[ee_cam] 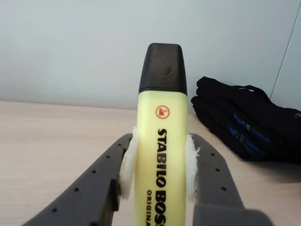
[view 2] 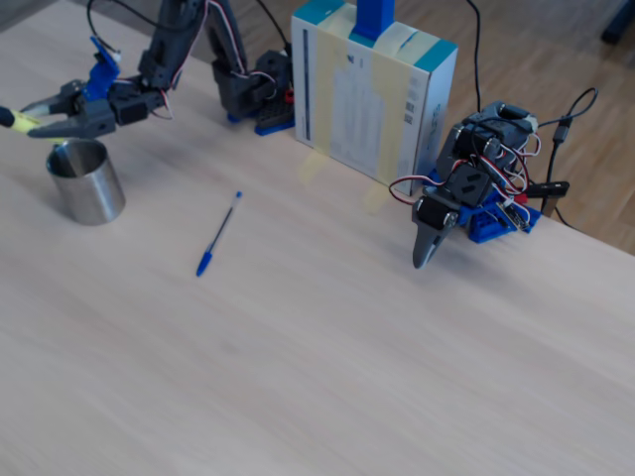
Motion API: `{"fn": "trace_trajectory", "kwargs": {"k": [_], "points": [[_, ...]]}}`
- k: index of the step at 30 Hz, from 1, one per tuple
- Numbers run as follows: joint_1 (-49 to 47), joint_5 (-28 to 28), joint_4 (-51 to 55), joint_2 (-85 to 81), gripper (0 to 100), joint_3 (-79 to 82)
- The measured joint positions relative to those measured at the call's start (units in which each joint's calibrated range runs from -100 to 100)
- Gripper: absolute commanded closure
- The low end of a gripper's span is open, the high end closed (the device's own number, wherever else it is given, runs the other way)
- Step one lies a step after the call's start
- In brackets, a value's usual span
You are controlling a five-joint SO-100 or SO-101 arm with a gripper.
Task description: Grab the yellow pen and put it in the silver cup.
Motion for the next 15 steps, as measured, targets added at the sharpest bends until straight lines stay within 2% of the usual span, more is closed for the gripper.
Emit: {"fn": "trace_trajectory", "kwargs": {"k": [15], "points": [[0.08,0.0,0.0,-3.16,93,5.86]]}}
